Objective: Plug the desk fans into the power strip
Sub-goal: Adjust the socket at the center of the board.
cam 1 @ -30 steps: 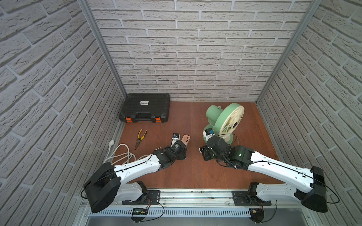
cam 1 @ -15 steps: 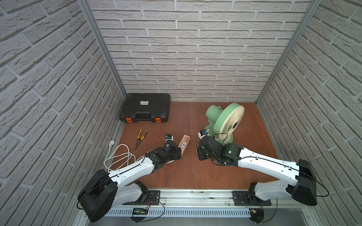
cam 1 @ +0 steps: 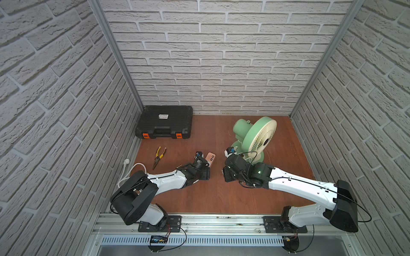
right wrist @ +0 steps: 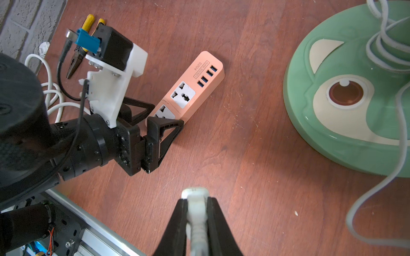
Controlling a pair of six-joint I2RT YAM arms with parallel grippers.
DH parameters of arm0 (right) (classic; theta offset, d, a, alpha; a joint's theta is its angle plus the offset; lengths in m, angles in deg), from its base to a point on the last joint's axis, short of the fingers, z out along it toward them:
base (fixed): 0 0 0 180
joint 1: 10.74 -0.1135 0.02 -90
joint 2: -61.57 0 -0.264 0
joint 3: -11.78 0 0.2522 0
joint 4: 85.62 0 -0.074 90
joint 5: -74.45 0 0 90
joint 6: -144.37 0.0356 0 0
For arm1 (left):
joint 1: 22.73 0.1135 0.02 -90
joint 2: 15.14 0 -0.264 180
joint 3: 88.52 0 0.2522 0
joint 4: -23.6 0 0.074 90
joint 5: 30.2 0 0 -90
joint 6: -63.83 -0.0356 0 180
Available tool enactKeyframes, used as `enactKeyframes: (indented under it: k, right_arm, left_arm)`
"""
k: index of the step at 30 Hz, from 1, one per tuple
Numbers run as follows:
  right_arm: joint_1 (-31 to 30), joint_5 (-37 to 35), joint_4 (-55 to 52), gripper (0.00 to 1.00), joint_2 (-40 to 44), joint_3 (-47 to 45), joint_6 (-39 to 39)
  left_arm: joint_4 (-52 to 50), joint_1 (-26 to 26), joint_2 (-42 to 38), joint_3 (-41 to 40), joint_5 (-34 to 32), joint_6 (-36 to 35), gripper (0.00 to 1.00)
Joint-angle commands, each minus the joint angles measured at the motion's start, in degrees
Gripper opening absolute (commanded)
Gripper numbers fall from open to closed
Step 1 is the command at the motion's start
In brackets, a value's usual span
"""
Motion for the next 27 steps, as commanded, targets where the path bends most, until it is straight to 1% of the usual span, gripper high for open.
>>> enactKeyframes:
  k: [1,5,9,12,13,16,21,24,25,26,27]
  right_arm:
    - [-0.2,-0.2,1.5,0.03,1.3,-0.7,1.0]
    - [-0.2,0.0,0.3,0.02,0.9,0.5,1.3]
    - [-0.2,-0.3,0.3,0.03,1.2,0.8,1.2]
    - [-0.2,0.0,0.5,0.03,0.9,0.7,1.7]
    - [-0.2,0.3,0.6,0.03,0.8,0.5,1.9]
    - [-0.2,0.8,1.2,0.03,0.4,0.4,2.2]
    - [-0.2,1.5,2.4,0.03,-0.2,0.3,2.4]
    - [-0.3,2.2,3.1,0.03,-0.8,0.5,2.6]
    - [-0.3,2.3,3.2,0.03,-1.0,0.5,2.6]
    - [-0.3,2.3,3.3,0.03,-1.3,0.6,2.6]
    - [-0.3,2.4,3.3,0.03,-1.6,0.7,2.6]
  left_arm:
    - [0.5,-1.5,0.6,1.4,-5.0,-0.9,0.75]
    - [-2.4,-1.9,1.5,2.4,-8.5,0.4,0.66]
    - [-3.9,-2.3,1.7,2.4,-10.8,2.1,0.53]
    - [-4.5,-2.9,1.4,1.8,-11.2,3.4,0.43]
    - [-5.2,-3.2,1.2,1.7,-12.8,4.2,0.40]
    - [-7.2,-4.3,0.3,1.4,-14.6,7.2,0.31]
    - [-9.3,-5.7,0.1,1.5,-16.4,13.0,0.23]
    - [-8.7,-6.8,0.4,1.5,-16.3,15.2,0.21]
    - [-8.2,-7.4,0.5,1.6,-16.3,15.6,0.22]
    - [-7.7,-7.9,0.8,1.6,-16.3,15.9,0.24]
    - [-7.3,-8.5,1.2,1.7,-16.3,16.2,0.30]
